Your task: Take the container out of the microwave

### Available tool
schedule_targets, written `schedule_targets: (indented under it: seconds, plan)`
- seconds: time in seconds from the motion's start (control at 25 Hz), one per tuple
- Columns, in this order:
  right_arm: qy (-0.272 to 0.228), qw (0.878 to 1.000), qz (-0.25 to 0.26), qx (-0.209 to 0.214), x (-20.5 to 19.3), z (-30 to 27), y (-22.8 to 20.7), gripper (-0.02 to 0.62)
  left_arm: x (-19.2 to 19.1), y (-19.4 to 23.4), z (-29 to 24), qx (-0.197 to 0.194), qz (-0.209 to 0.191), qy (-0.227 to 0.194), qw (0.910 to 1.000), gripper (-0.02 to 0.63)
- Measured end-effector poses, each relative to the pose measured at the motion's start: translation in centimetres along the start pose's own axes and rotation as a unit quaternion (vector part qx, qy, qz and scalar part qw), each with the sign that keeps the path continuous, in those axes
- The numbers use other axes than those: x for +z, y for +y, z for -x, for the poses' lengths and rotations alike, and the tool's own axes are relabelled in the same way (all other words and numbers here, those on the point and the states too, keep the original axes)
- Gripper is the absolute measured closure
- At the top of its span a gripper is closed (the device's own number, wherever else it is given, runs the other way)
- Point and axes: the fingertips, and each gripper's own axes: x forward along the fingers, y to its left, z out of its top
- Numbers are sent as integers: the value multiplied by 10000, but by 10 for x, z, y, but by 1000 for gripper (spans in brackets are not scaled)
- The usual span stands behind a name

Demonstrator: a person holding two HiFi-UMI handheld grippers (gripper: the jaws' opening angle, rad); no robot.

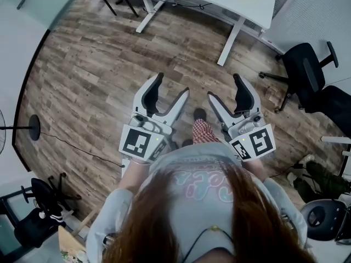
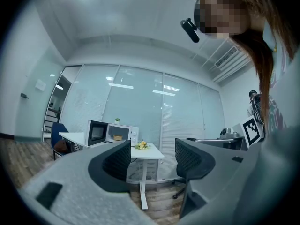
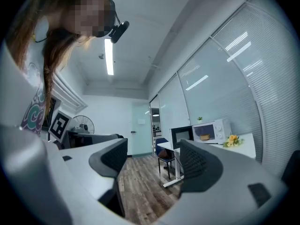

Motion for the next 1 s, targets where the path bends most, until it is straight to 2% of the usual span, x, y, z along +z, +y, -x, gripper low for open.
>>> schedule_targets:
  seconds: [0.48, 1.0]
  plan:
    - [-95, 9999, -35, 6, 10, -62, -85, 259, 2, 47, -90, 75, -25, -31, 10000, 339]
    - [-104, 9995, -152, 242, 7, -102, -154, 259, -2, 64, -168, 146, -92, -49, 9998, 339]
